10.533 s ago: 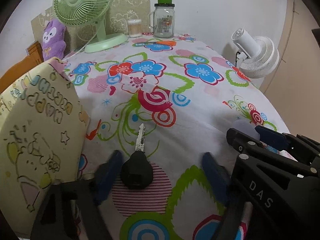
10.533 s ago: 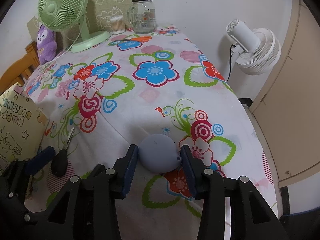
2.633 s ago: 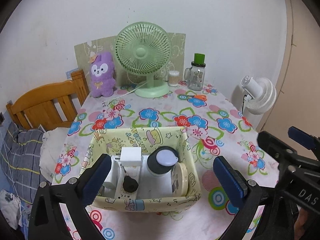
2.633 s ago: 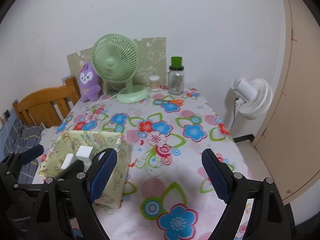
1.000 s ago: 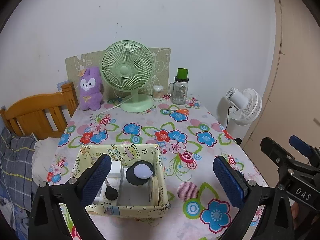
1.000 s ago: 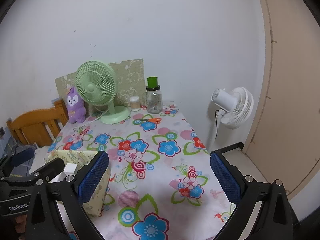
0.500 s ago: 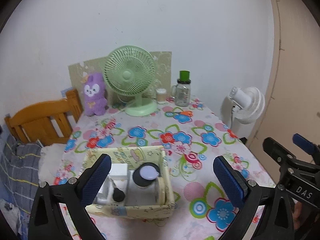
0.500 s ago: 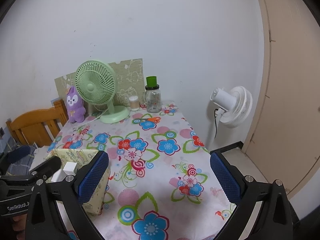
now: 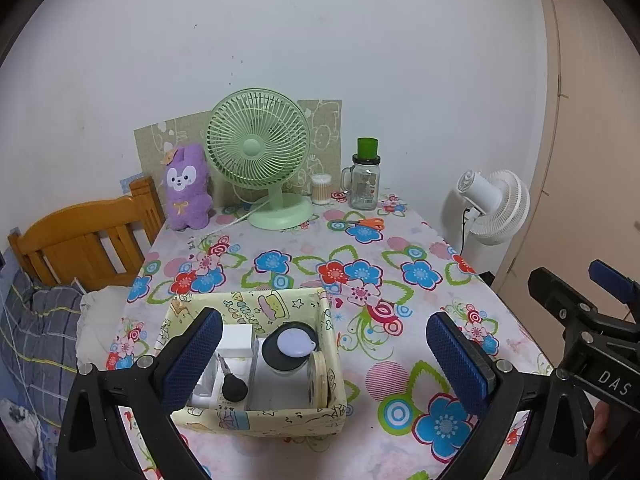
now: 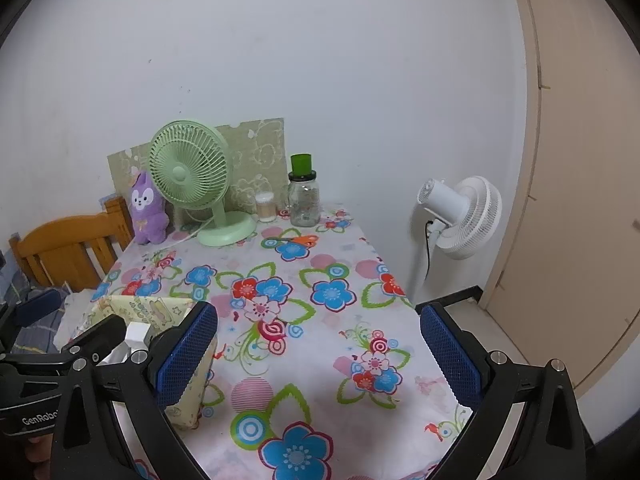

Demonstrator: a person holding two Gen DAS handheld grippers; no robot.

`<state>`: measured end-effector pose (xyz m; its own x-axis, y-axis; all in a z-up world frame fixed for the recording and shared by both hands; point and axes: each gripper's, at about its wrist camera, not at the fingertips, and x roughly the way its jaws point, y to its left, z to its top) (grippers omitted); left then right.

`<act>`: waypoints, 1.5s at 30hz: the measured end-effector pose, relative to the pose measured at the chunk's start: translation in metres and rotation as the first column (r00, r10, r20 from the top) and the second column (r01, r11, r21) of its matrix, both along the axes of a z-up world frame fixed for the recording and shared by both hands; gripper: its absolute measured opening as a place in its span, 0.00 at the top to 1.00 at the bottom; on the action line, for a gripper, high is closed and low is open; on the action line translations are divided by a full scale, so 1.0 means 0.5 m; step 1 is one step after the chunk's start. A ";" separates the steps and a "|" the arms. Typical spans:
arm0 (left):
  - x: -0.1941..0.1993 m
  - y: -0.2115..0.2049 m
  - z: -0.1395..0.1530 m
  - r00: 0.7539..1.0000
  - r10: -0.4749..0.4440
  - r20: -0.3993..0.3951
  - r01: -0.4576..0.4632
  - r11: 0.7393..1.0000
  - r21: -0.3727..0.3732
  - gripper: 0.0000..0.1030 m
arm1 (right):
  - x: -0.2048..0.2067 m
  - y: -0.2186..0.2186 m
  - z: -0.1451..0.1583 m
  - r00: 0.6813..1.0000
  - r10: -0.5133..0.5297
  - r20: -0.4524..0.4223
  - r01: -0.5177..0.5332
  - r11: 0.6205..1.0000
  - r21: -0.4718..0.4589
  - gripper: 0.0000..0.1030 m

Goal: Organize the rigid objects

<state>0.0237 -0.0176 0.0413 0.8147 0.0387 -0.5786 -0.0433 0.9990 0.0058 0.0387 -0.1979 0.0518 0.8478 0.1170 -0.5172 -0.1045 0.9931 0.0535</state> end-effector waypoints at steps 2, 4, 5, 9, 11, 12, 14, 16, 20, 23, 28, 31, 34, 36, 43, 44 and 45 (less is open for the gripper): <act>0.000 0.000 0.000 1.000 0.001 0.000 -0.001 1.000 0.004 0.00 | -0.001 0.002 0.002 1.000 0.003 0.005 -0.003 1.000 -0.003 0.00; 0.001 0.001 -0.001 1.000 0.002 0.000 -0.002 1.000 0.006 0.00 | -0.002 0.002 0.003 1.000 0.002 0.008 -0.002 1.000 -0.005 0.00; 0.001 0.001 -0.001 1.000 0.001 0.000 -0.001 1.000 0.005 0.00 | -0.003 0.002 0.003 1.000 0.001 0.010 -0.001 1.000 -0.005 0.00; 0.001 -0.001 -0.002 1.000 0.005 0.002 -0.005 1.000 0.016 0.00 | 0.000 0.001 0.001 1.000 -0.001 0.002 0.001 1.000 -0.005 0.00; 0.001 -0.004 -0.004 1.000 0.007 0.002 -0.007 1.000 0.030 0.00 | 0.002 0.001 0.000 1.000 -0.004 0.000 0.004 1.000 -0.006 0.00; 0.001 -0.004 -0.004 1.000 0.008 0.003 -0.008 0.999 0.033 0.00 | 0.002 0.002 0.000 1.000 -0.003 -0.002 0.003 1.000 -0.006 0.00; 0.002 -0.004 -0.004 1.000 0.009 0.005 -0.009 0.999 0.034 0.00 | 0.003 0.003 0.000 1.000 -0.003 -0.002 0.003 1.000 -0.007 0.00; 0.003 -0.003 -0.004 1.000 0.006 0.002 -0.006 1.000 0.029 0.00 | 0.003 0.003 0.000 1.000 -0.003 -0.002 0.003 1.000 -0.009 0.00; 0.004 0.000 -0.005 1.000 0.004 0.000 -0.004 1.000 0.020 0.00 | 0.003 0.004 -0.001 1.000 -0.003 0.000 0.003 1.000 -0.008 0.00; 0.005 0.002 -0.008 1.000 0.008 -0.003 -0.008 1.000 0.018 0.00 | 0.002 0.005 -0.002 1.000 0.000 0.002 0.000 1.000 -0.010 0.00; 0.006 0.002 -0.010 1.000 0.008 -0.004 -0.008 1.000 0.022 0.00 | 0.002 0.005 -0.002 1.000 -0.001 0.001 0.001 1.000 -0.009 0.00; 0.007 0.000 -0.013 1.000 0.006 -0.006 -0.006 1.000 0.025 0.00 | 0.002 0.005 -0.002 1.000 -0.001 0.001 0.001 1.000 -0.009 0.00; 0.007 -0.001 -0.014 1.000 0.006 -0.007 -0.006 1.000 0.023 0.00 | 0.002 0.007 -0.002 1.000 -0.001 0.000 0.001 1.000 -0.008 0.00; 0.008 -0.002 -0.015 1.000 0.007 -0.007 -0.007 1.000 0.023 0.00 | 0.002 0.007 -0.002 1.000 0.000 0.002 0.000 1.000 -0.011 0.00; 0.010 -0.003 -0.018 1.000 0.006 -0.014 -0.005 1.000 0.018 0.00 | 0.006 0.010 -0.004 1.000 0.003 -0.002 -0.003 1.000 -0.018 0.00; 0.011 -0.002 -0.019 1.000 0.006 -0.014 -0.006 1.000 0.017 0.00 | 0.006 0.010 -0.004 1.000 0.004 -0.002 -0.004 1.000 -0.019 0.00; 0.011 -0.004 -0.019 1.000 0.007 -0.014 -0.007 1.000 0.017 0.00 | 0.006 0.010 -0.004 1.000 0.005 -0.001 -0.005 1.000 -0.019 0.00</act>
